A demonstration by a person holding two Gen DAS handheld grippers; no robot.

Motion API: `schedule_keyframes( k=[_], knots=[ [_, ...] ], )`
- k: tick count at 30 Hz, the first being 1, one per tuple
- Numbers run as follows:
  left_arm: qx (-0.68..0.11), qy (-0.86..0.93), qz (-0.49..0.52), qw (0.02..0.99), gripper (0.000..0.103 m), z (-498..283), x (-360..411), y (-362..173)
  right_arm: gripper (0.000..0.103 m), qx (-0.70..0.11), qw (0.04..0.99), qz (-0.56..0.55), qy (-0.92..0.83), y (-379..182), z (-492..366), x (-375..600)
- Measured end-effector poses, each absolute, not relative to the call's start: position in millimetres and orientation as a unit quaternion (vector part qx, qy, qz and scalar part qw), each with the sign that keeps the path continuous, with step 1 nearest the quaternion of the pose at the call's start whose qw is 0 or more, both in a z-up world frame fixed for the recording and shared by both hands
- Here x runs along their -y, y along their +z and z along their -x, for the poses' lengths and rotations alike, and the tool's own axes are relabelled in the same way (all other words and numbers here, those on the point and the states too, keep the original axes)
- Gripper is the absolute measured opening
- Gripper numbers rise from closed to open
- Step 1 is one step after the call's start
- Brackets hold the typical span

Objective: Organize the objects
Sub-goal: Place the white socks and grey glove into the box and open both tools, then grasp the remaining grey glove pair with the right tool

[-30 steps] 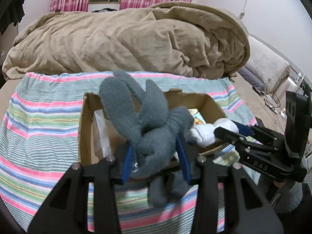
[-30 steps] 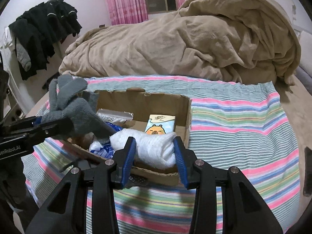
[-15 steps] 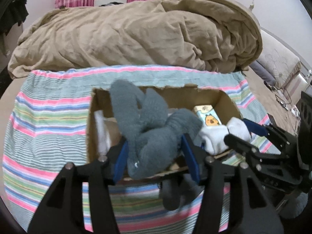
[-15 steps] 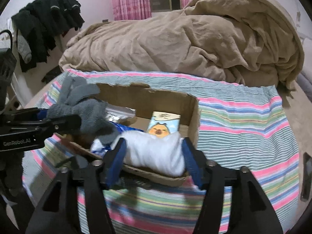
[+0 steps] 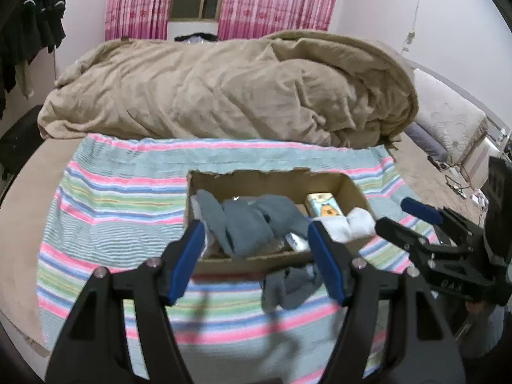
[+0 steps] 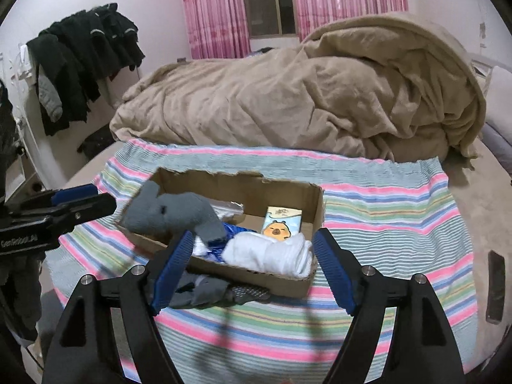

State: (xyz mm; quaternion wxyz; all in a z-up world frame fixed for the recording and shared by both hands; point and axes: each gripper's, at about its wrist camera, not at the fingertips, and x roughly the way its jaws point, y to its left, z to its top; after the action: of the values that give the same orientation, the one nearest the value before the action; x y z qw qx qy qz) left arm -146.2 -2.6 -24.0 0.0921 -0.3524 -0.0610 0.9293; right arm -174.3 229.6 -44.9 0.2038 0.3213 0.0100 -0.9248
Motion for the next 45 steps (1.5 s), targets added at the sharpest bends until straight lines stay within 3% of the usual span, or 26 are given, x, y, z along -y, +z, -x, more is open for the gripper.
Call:
schedule_keyframes(
  k=[3, 11, 34, 39, 42, 44, 45],
  knots=[
    [0.065, 0.933, 0.341, 0.094, 0.079, 129, 7, -14, 0.081, -0.004, 0.207, -0.313, -0.927, -34, 164, -231],
    [0.077, 0.931, 0.346, 0.089, 0.079, 99, 15, -19, 0.081, 0.003, 0.219, -0.318, -0.922, -33, 146, -229],
    [0.091, 0.899, 0.422, 0.075, 0.079, 113, 21, -104, 0.080, 0.015, 0.226, -0.415, -0.881, -127, 171, -199],
    [0.090, 0.894, 0.433, 0.067, 0.079, 122, 21, -120, 0.069, 0.028, 0.218, -0.421, -0.880, -137, 182, -194],
    [0.091, 0.891, 0.439, 0.068, 0.079, 125, 19, -126, 0.041, 0.029, 0.232, -0.426, -0.874, -141, 186, -188],
    [0.093, 0.890, 0.441, 0.070, 0.079, 125, 18, -128, 0.039, 0.023, 0.236, -0.425, -0.873, -142, 187, -185],
    [0.094, 0.890, 0.441, 0.071, 0.079, 125, 18, -128, 0.034, 0.022, 0.239, -0.425, -0.873, -141, 186, -185]
  ],
)
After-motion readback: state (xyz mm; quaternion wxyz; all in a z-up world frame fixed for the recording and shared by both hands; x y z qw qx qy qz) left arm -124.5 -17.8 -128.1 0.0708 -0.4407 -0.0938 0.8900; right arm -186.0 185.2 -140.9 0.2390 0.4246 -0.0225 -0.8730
